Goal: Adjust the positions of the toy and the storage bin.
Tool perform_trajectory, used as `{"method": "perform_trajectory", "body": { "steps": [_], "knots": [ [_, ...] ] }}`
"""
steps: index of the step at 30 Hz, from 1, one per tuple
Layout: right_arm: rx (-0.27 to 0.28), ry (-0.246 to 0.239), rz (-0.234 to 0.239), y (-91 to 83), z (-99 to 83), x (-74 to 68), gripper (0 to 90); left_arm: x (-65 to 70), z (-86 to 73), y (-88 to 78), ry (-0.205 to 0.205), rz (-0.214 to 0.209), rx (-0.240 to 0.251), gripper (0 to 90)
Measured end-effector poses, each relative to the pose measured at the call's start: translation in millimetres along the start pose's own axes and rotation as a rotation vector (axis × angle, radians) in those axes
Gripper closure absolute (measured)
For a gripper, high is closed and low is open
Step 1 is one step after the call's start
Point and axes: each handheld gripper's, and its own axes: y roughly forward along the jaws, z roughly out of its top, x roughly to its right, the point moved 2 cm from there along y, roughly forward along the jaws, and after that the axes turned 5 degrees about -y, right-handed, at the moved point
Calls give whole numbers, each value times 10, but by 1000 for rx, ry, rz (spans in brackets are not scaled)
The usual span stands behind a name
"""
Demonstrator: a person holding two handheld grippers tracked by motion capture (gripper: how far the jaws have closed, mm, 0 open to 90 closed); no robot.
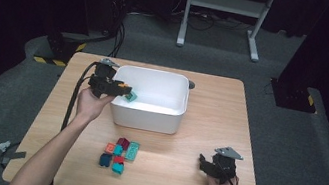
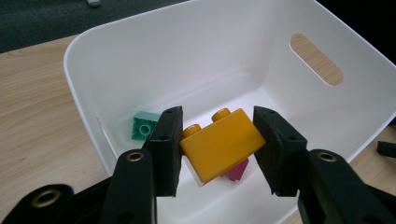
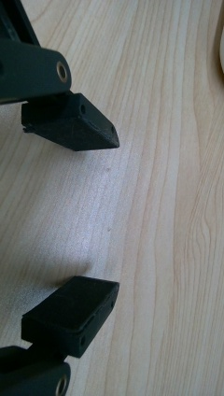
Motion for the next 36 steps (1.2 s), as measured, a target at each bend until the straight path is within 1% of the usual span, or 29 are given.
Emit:
{"method": "perform_trajectory", "body": {
  "steps": [1,2,11,13,16,18,20,22,25,28,33,35,36],
  "knots": [
    [0,0,0,0,0,0,263,0,0,0,0,0,0,542],
    [0,0,0,0,0,0,263,-5,2,14,11,8,-6,542],
    [0,0,0,0,0,0,263,24,6,105,22,17,-21,541],
    [0,0,0,0,0,0,263,34,9,136,33,25,-29,538],
    [0,0,0,0,0,0,263,42,10,167,35,33,-35,535],
    [0,0,0,0,0,0,263,40,11,186,35,38,-37,526],
    [0,0,0,0,0,0,263,39,12,197,31,45,-37,496],
    [0,0,0,0,0,0,263,37,12,197,29,48,-34,482],
    [0,0,0,0,0,0,263,44,10,180,30,47,-22,433],
    [0,0,0,0,0,0,264,73,1,134,49,54,-11,413],
    [0,0,0,0,0,0,263,97,-18,70,59,47,3,405],
    [0,0,0,0,0,0,263,113,-37,16,72,49,16,403],
    [0,0,0,0,0,0,263,113,-37,16,72,49,16,403]
  ]
}}
